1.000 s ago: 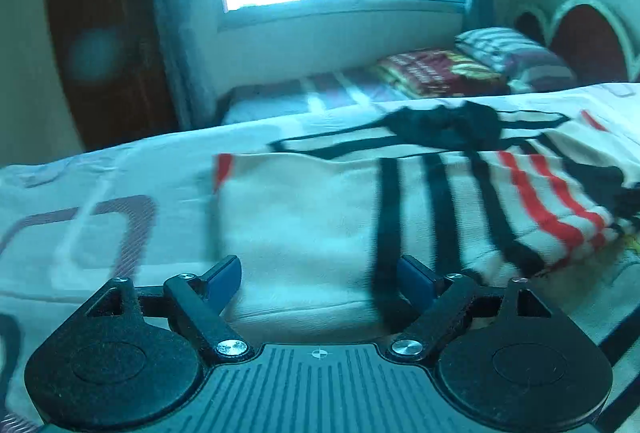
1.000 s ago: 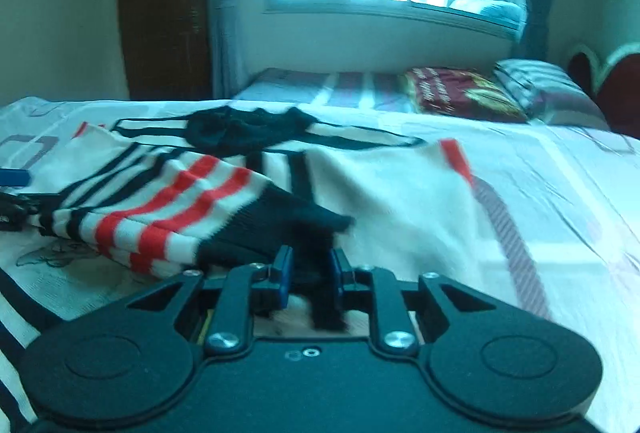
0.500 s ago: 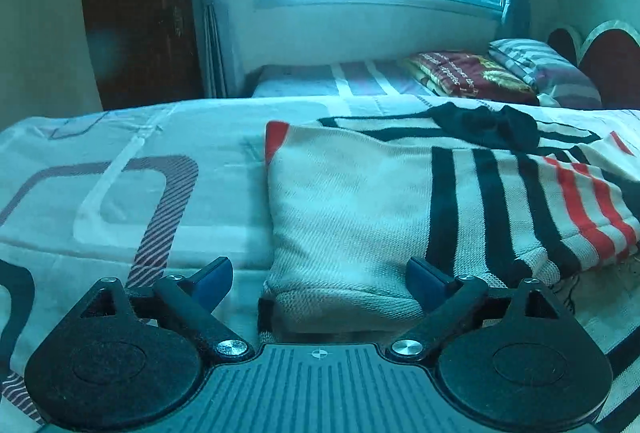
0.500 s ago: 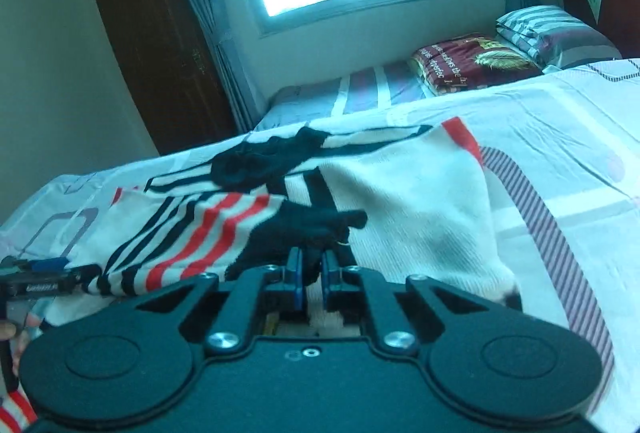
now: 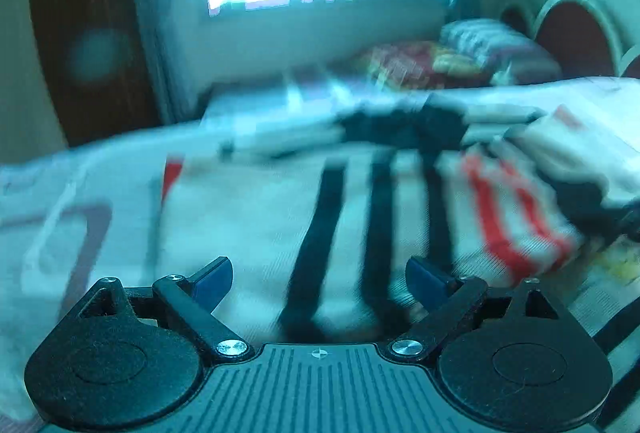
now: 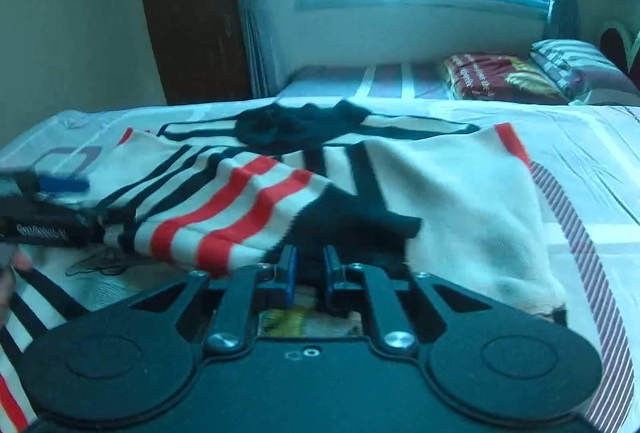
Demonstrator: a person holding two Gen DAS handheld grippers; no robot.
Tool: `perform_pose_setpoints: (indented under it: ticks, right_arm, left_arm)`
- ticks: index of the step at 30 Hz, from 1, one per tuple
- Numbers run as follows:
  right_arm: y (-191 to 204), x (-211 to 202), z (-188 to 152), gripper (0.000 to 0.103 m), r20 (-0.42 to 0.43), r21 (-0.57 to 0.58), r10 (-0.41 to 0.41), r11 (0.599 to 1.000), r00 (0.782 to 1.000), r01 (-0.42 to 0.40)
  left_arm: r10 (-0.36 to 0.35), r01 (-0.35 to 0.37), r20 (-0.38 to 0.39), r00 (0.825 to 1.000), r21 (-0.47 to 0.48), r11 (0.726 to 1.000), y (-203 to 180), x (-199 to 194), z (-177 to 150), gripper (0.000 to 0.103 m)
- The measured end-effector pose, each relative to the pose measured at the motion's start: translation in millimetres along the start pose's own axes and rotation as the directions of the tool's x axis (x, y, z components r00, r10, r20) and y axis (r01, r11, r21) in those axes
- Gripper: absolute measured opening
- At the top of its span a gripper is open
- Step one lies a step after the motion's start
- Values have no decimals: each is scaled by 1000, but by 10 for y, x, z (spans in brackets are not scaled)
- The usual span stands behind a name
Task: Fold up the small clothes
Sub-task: 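Grasp the black hem with both grippers and lift it toward the collar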
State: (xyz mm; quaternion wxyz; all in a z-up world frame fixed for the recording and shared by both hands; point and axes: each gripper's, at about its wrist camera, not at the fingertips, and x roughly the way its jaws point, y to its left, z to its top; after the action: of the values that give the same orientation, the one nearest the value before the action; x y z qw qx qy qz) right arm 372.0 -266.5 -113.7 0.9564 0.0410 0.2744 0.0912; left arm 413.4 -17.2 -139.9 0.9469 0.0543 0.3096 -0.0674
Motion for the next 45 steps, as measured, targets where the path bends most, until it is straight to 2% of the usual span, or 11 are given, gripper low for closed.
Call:
perform_pose_setpoints:
  ticks: [1, 3, 9, 13, 18, 24, 30, 36, 42, 44, 45]
  right_arm:
    - [-49, -34, -11, 11, 2, 6, -34, 999, 999, 34]
    - [-137, -93, -49, 11, 12, 12, -74, 997, 997, 74]
    - [-93, -49, 36, 17, -26, -18, -83, 996, 996, 83]
    - [-103, -34, 13, 30, -37, -34, -120, 992, 992, 119]
    - [-119, -81, 16, 32, -34, -5, -116, 993, 993, 116]
    - [-58, -359, 5, 32, -21, 13, -116, 993, 993, 116]
    - [-59, -598, -17, 33, -34, 50, -108, 993, 994, 110]
    - [-188, -1031, -100, 39, -18, 111, -109, 988, 994, 110]
    - [-306, -1581, -397, 39, -41, 170, -89, 981, 995, 95]
    - [-346, -1790, -570, 39, -64, 204, -64, 976, 996, 76]
    - [-364, -1883, -666, 39, -82, 225, -49, 972, 995, 66]
  left_arm:
    - [-21, 21, -8, 1000, -53, 998, 112, 2, -33, 98]
    - [4, -4, -8, 1000, -24, 1000, 168, -34, -71, 102]
    - [27, -27, -22, 999, -5, 1000, 146, -85, -29, 103]
    - [44, -43, -20, 999, 61, 997, 97, -115, -106, 103]
    - [60, -58, -22, 998, 50, 997, 93, -152, -92, 103]
    - [91, -92, 12, 996, 70, 993, 77, -454, -35, 103]
    - [86, -88, 34, 996, 77, 993, 107, -745, -39, 103]
    - [77, -76, -1, 997, 61, 995, 244, -1047, -332, 103]
    - [-6, 5, -28, 1000, -50, 999, 450, -1553, -710, 103]
    - [-62, 55, -58, 996, -118, 991, 549, -1734, -889, 92]
    - [-94, 81, -80, 992, -150, 985, 592, -1809, -985, 83]
